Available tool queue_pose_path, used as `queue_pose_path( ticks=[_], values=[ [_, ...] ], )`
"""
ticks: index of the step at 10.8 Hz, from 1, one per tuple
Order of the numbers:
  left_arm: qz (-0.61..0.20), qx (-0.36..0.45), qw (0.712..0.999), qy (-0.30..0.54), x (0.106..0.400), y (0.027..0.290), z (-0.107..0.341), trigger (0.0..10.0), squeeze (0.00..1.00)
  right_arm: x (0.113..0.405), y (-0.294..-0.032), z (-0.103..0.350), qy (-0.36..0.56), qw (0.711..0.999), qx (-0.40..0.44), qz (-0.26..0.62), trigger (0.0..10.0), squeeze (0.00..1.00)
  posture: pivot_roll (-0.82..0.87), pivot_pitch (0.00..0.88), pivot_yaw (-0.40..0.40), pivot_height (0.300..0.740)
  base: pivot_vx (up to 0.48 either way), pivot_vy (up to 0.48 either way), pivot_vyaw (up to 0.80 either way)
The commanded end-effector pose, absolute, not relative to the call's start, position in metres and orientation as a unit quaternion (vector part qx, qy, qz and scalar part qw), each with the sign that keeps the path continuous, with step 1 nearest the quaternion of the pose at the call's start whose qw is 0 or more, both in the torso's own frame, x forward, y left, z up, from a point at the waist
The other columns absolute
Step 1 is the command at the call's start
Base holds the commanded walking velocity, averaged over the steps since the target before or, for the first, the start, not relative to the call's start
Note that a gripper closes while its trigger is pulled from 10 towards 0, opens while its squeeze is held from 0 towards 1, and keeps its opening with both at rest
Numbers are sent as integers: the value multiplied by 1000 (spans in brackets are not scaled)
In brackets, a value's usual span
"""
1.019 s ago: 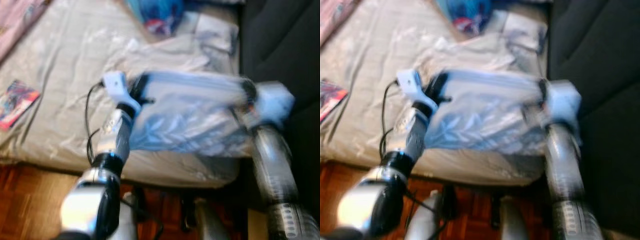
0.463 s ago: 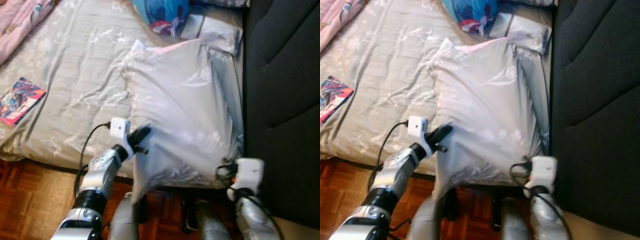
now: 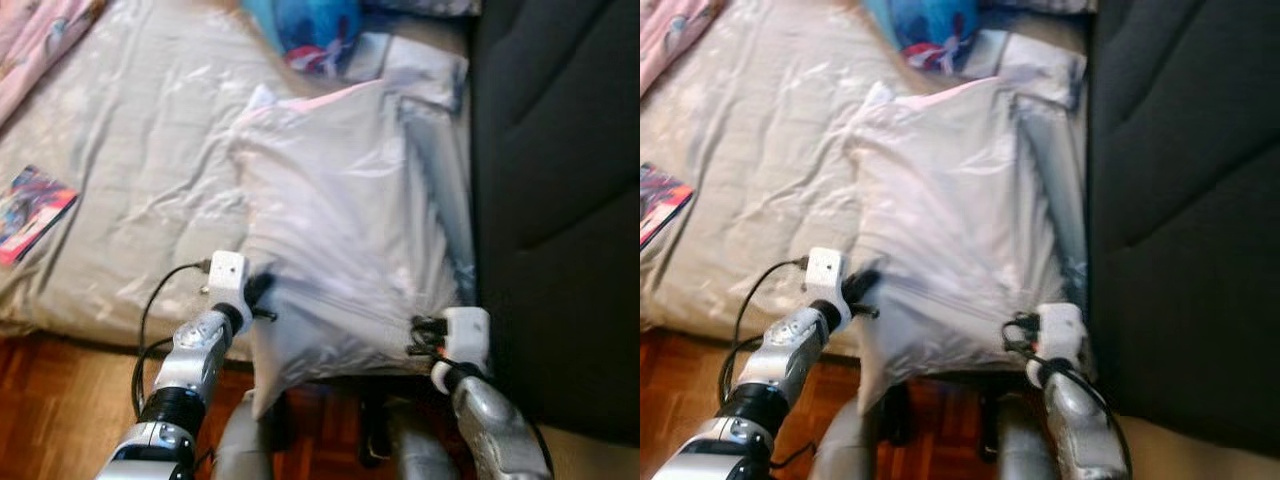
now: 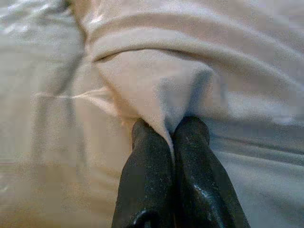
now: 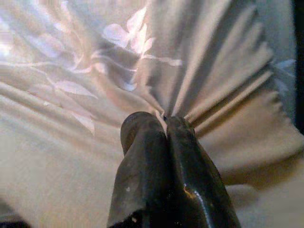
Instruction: Clean up the room
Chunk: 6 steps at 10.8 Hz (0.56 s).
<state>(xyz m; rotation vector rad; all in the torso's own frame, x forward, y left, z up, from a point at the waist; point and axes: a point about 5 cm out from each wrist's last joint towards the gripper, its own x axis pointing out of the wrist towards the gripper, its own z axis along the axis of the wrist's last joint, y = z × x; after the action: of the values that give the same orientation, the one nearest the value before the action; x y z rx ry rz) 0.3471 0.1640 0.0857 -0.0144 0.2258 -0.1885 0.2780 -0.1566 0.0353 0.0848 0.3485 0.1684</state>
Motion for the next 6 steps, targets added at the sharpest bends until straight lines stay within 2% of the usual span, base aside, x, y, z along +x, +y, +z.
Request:
queue_pose_path(
  ticks=[1,4,6],
  values=[
    [20,0,995,96,342,207,89,10000,0,269,-179,25,193,978,53,59,10000,0,21,371,-10,691,0,0,0],
    [77,-26,996,-30,360,222,142,10000,0,304,-167,75,80,984,117,106,10000,0,29,373,-10,691,0,0,0],
    [80,-1,993,-89,367,225,174,10000,0,308,-158,87,56,977,141,148,10000,0,30,372,-11,691,0,0,0]
  ],
)
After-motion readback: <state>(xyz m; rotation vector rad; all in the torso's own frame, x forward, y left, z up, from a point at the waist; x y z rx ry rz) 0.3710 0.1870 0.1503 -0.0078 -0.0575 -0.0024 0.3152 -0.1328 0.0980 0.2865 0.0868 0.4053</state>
